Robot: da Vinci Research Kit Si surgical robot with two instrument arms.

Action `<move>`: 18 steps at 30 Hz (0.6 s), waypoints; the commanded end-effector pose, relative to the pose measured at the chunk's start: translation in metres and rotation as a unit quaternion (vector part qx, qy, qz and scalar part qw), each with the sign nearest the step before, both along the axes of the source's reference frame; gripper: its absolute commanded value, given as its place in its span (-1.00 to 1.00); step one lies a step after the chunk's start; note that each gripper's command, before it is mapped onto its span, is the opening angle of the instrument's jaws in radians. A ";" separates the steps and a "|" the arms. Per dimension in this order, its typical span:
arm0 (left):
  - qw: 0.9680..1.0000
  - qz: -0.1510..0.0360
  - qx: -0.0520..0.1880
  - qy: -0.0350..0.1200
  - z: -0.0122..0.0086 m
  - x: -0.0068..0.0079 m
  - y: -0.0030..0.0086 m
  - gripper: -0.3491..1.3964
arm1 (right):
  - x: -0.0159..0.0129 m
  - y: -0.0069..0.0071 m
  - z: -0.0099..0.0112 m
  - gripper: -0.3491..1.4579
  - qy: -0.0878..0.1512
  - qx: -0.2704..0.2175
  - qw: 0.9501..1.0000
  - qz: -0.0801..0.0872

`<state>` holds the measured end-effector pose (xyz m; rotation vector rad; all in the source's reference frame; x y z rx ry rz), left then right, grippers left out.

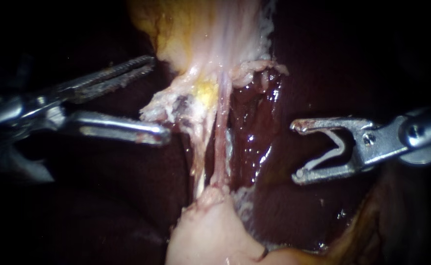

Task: Grabbing gallbladder

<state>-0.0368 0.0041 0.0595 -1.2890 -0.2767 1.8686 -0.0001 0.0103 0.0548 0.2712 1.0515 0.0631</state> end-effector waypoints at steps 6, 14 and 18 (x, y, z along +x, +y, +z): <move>0.999 0.004 0.031 0.017 0.0006 0.0004 -0.0010 0.06 | 0.0000 0.0000 0.0000 -0.06 0.000 0.000 1.000 0.000; 0.998 -0.001 0.060 0.028 -0.0001 0.0011 -0.0010 -0.79 | 0.0000 0.0000 0.0000 -0.06 0.000 0.000 1.000 0.000; 0.997 -0.008 0.064 0.034 -0.0009 0.0013 -0.0008 -1.00 | 0.0000 0.0000 0.0000 -0.06 0.000 0.000 1.000 0.000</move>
